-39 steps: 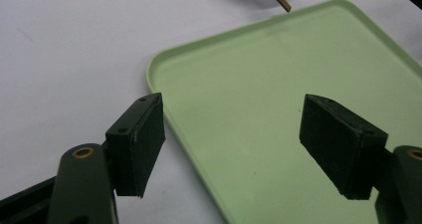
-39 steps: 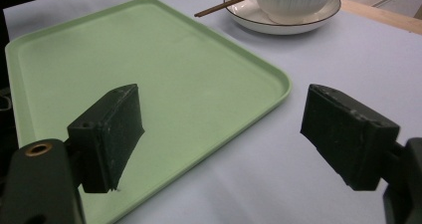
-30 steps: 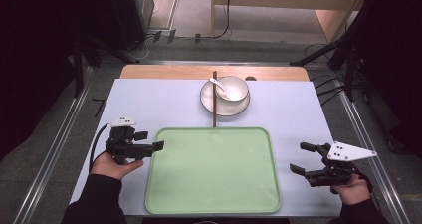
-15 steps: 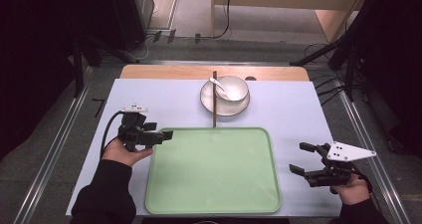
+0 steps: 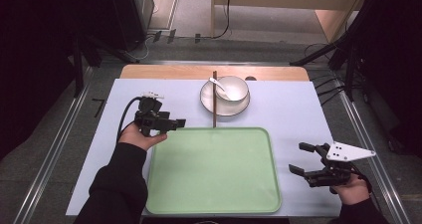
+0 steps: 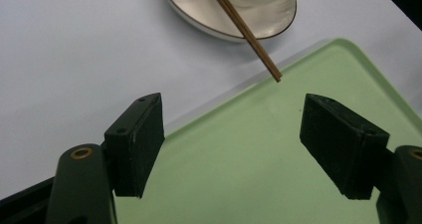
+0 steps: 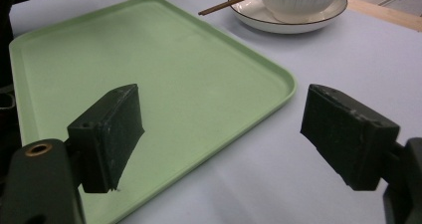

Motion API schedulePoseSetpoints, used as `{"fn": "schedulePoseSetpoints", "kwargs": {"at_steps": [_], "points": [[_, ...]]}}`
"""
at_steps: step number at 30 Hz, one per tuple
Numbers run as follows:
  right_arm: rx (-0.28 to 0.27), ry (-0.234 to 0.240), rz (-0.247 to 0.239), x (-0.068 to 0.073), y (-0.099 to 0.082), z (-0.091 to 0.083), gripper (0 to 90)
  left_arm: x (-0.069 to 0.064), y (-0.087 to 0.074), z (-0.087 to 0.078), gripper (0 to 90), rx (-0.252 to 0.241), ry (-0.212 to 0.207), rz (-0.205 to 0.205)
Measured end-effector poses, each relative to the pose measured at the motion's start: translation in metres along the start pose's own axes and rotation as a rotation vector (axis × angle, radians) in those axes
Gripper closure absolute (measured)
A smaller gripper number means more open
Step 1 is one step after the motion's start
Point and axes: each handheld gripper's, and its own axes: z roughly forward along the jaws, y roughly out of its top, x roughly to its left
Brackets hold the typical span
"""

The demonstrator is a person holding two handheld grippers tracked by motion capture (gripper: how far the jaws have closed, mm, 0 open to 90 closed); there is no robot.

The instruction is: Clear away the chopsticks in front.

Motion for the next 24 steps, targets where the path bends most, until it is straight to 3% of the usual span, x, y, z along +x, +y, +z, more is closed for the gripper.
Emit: {"fn": "schedulePoseSetpoints", "kwargs": {"at_steps": [3,11,16,24], "points": [[0.002,0.002,-0.002,0.001,0.000,0.000,17.4,-0.001,0.009,0.009,26.3,-0.003,-0.021,-0.001],[-0.004,0.002,-0.002,0.000,0.000,0.000,17.4,-0.008,0.033,0.037,25.8,0.012,-0.028,0.024],[-0.005,0.004,-0.004,0.000,0.001,0.000,17.4,-0.010,0.045,0.054,27.7,0.021,0.014,0.054],[-0.007,0.009,-0.005,0.000,0.001,0.000,17.4,-0.011,0.066,0.089,34.6,0.045,0.062,0.046]]}}
